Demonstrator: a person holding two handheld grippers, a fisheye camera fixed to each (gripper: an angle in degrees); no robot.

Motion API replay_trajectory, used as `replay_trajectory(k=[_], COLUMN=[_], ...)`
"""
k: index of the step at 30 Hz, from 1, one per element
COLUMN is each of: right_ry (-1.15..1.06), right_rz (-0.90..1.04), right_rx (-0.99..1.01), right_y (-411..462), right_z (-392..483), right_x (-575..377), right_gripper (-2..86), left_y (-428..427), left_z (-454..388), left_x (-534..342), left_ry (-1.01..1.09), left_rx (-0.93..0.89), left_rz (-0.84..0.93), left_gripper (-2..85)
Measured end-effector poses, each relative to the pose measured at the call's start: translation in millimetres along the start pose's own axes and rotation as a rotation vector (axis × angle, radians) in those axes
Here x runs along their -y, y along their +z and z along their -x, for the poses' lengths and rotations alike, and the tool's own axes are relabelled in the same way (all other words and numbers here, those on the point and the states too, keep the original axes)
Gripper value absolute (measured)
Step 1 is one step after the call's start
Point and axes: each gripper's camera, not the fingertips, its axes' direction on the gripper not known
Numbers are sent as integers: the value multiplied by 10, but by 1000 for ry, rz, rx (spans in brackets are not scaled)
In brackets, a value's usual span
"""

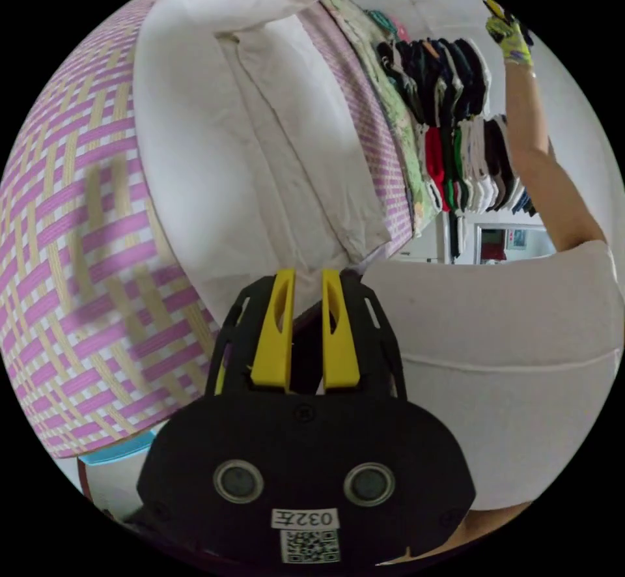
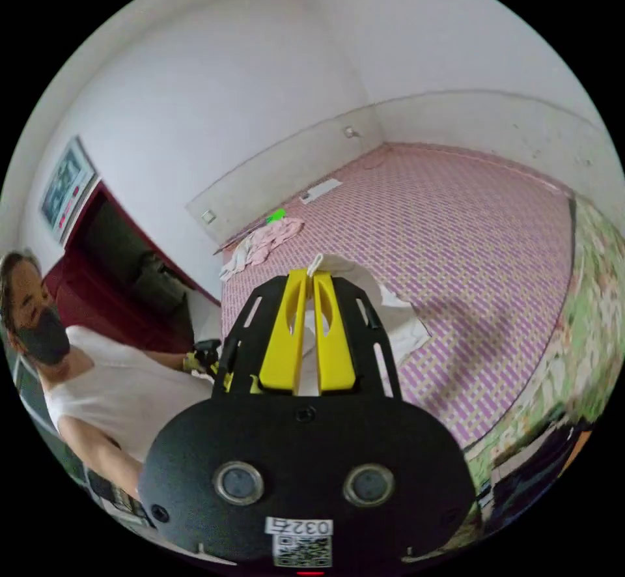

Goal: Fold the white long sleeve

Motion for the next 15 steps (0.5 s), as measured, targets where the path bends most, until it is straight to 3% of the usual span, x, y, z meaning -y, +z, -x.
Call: replay_trajectory(k=[3,8,12,15], right_ry=[-222,-579,-688,-603], right_rz=[44,285,480,585], right_rx=[59,120,95,76], right_y=[122,1070,2044,2772], right_z=[909,2560,3324,3607], right_x=[82,-428,-1184,-1802], right_gripper=[-8,-8,-7,-7], left_y=[-321,-727,-968,-1114], left_z=[128,518,736,957], left_x=[-359,-900,-1037,-1018], left_ry=[-43,-150,-159,-158], left_rx=[-91,-214,-280,-349], left_rz=[-156,-352,-431,-457], left_gripper=[19,16,24,34])
